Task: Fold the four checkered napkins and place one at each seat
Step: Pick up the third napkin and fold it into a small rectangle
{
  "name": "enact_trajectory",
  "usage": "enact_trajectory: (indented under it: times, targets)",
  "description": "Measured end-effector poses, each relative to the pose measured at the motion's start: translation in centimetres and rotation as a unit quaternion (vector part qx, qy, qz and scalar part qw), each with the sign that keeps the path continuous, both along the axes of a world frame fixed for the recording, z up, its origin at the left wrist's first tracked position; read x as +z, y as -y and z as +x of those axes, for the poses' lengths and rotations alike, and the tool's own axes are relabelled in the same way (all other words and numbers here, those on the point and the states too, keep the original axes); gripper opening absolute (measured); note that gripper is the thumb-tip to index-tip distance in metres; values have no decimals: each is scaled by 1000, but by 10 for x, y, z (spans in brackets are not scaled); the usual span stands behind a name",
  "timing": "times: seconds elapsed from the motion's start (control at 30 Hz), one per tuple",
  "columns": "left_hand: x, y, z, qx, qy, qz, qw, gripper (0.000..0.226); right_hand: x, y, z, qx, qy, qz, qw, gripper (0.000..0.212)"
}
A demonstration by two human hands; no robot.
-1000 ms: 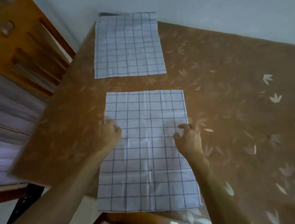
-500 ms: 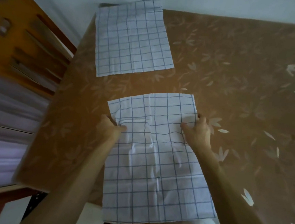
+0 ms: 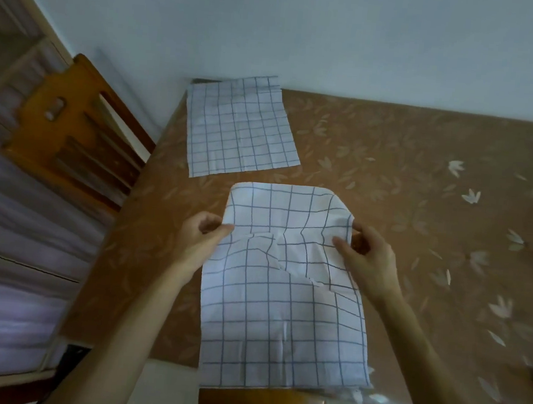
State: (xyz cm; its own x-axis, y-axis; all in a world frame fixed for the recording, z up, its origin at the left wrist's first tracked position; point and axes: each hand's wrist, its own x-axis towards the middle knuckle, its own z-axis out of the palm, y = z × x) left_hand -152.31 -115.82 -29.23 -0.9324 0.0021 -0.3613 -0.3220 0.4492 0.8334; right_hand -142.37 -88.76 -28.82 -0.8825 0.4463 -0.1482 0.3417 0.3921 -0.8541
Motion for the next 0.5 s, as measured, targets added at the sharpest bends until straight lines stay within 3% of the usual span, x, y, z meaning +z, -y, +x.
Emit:
enact_trajectory:
  times: [0.2,0.3,0.5]
  targets:
    - [72,15,40,-24,-60,82,995,14,79,46,39,30,-107,-28,993,35]
    - [116,17,72,-44,-106,138,984,28,115,77,63,52,-144,-44,987,44]
    - [181,24,145,-109,-179,181,961,35,166,145,106,109,-203,-20,973,28]
